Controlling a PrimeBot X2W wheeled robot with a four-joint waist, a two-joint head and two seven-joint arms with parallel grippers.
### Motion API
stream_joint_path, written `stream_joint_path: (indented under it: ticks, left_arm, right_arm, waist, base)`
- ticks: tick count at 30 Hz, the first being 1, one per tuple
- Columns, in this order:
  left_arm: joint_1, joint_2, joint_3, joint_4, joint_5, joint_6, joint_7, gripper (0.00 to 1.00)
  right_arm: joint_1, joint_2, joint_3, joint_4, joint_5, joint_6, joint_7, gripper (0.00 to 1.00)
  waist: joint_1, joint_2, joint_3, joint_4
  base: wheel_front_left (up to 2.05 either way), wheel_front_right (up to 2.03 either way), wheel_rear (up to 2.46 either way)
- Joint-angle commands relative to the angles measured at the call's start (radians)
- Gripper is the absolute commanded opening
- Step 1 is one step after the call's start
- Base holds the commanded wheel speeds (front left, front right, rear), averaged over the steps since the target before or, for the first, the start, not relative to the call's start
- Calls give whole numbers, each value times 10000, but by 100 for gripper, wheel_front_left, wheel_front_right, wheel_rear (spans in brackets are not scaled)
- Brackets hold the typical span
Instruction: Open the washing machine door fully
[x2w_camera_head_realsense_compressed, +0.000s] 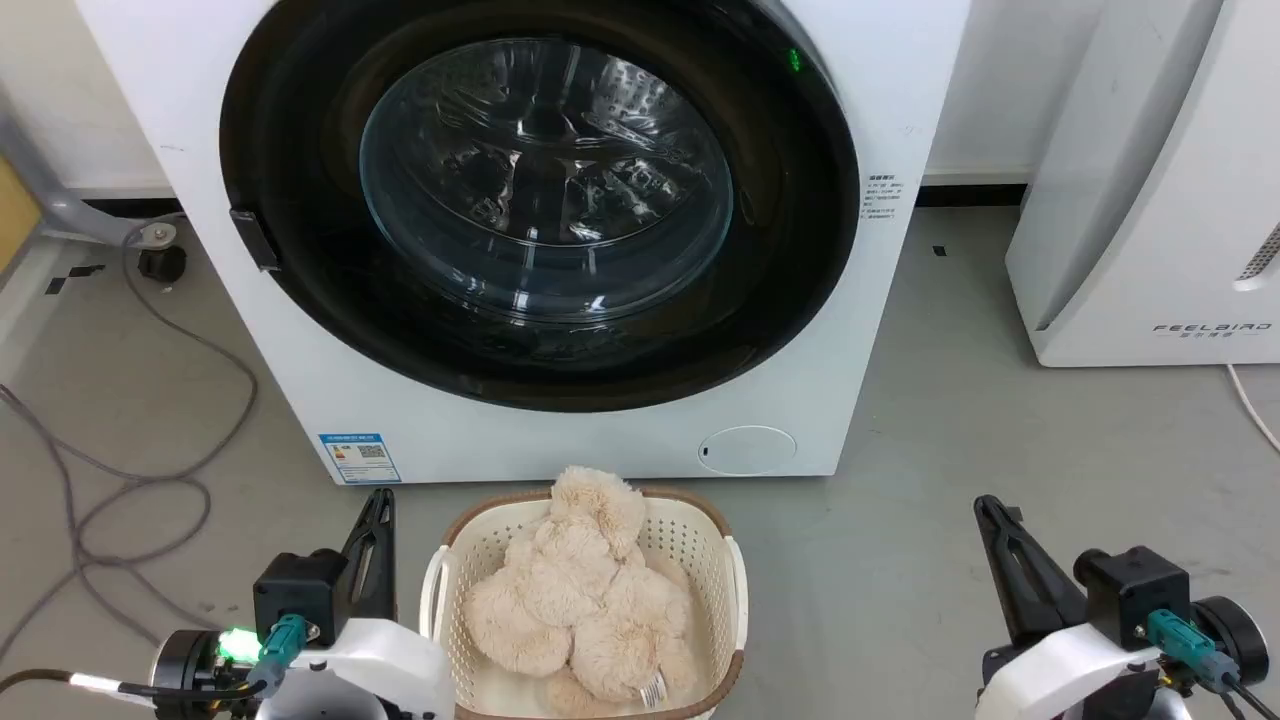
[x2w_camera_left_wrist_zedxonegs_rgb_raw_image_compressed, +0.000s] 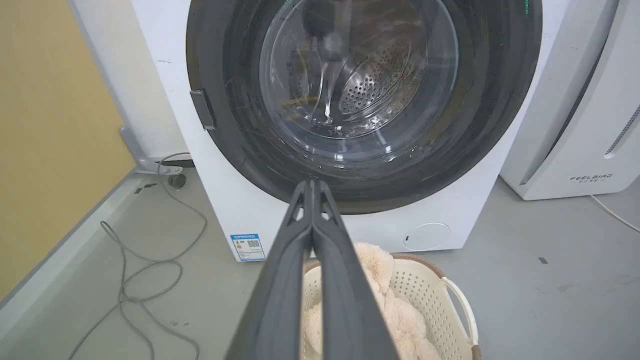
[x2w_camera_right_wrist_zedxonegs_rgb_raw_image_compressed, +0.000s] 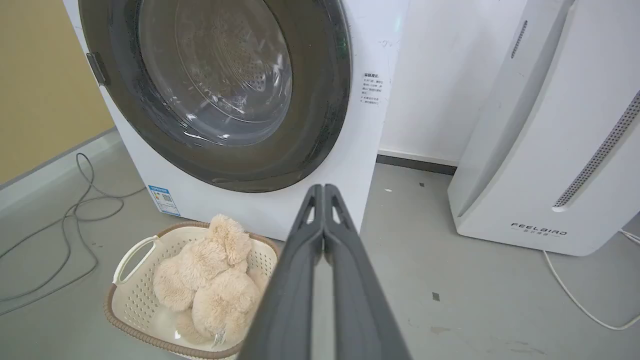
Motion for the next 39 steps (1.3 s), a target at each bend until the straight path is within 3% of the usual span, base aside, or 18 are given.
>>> stream_joint_path:
  ticks: [1,16,17,28,29,31,32,39]
  left_arm:
    - [-2,12,3,-37,26,-43,3,0]
    - [0,0,-3,5,-2,1,-2,0]
    - [0,0,-4,9,-2,11,-3,100]
    - [-120,1,-261,241,-183,45,-222,100]
    - [-131,1,-283,259,-199,50,-243,100]
    - [-152,1,-327,293,-231,61,-285,100]
    - [-162,1,-348,310,-247,67,-305,100]
    - [-231,2,-487,436,-356,109,-451,100]
  right_arm:
    - [-116,9,-9,-28,-76,-7,-26,0]
    - [3,0,1,1,8,0,-1,0]
    - [5,0,2,5,8,2,-2,100]
    - [36,1,-100,200,122,1,-219,100]
    - [37,1,-111,220,135,1,-241,55]
    - [40,1,-132,260,163,1,-284,31]
    - [42,1,-140,280,173,1,-305,0]
    - [49,2,-203,410,269,0,-455,0]
  waist:
    - [0,0,0,0]
    - [0,0,0,-1]
    - [0,0,1,0]
    - [0,0,8,-29]
    - [0,0,9,-31]
    - [0,0,10,-35]
    - [0,0,9,-37]
    - [0,0,5,-48]
  base:
    - [0,0,0]
    - [0,0,0]
    - [0,0,0]
    - [0,0,0]
    - [0,0,0]
    - [0,0,0]
    - [0,0,0]
    - [0,0,0]
